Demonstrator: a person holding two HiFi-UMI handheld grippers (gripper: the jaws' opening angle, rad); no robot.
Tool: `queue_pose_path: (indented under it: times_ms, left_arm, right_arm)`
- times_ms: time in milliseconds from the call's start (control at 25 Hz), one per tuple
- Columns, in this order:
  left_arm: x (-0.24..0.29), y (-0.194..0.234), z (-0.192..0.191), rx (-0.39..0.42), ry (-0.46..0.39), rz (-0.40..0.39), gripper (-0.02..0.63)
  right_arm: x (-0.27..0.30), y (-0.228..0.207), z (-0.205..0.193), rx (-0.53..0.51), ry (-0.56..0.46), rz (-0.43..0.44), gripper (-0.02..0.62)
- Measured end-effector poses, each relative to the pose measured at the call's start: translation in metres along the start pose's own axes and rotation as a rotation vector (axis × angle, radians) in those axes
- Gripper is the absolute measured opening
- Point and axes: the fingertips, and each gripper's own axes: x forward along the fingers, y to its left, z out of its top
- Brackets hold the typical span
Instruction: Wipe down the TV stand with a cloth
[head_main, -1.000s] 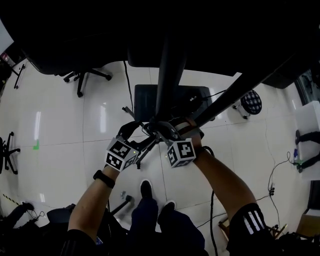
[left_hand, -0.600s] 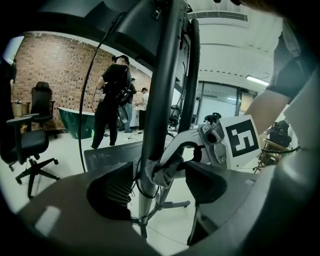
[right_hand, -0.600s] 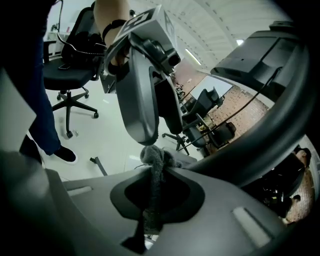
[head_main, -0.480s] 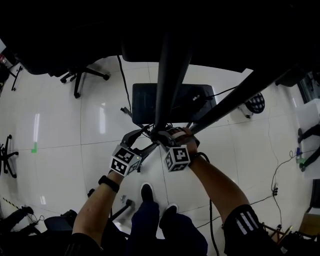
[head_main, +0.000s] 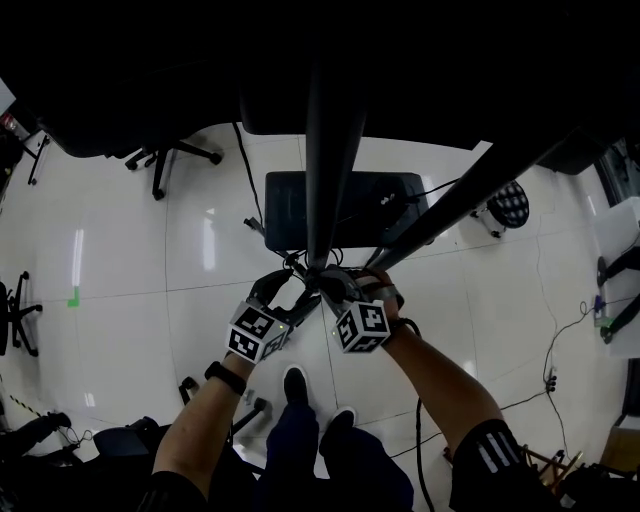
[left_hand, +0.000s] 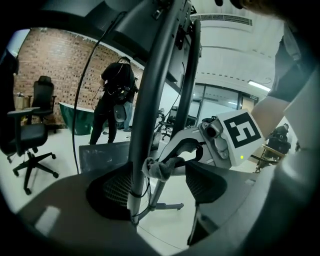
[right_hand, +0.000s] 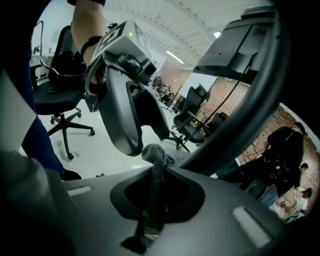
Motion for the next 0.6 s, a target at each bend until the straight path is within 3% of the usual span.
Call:
queue_pose_path:
  times_ms: [200,280,400,600]
  left_arm:
    - [-0.037,-0.039,0.061,0.138,-0.037,0.004,0.354]
    - [-0.055,-0.059,0.091,0.17,-0.078,-0.001,0.354]
    - [-0.087,-0.095,0.129,0.15,-0.145,-0.007,0.354]
    - [-0.111,-0.128,0.209,0.199,-0.248,-0.053,0.354]
  right_arm:
    - [-0.08,-0.034,0.051,0.149,-0.123,-0.076,0.023]
    - [-0.115,-0.04,0.07,0.149,-0.155,-0.101,0.022]
    - [-0.169,-0.049,0.098,0.138,-0.183,-0.139,0.023]
    - [-0.245,-0.111,0.142,0.109,-0.242,-0.259,0.023]
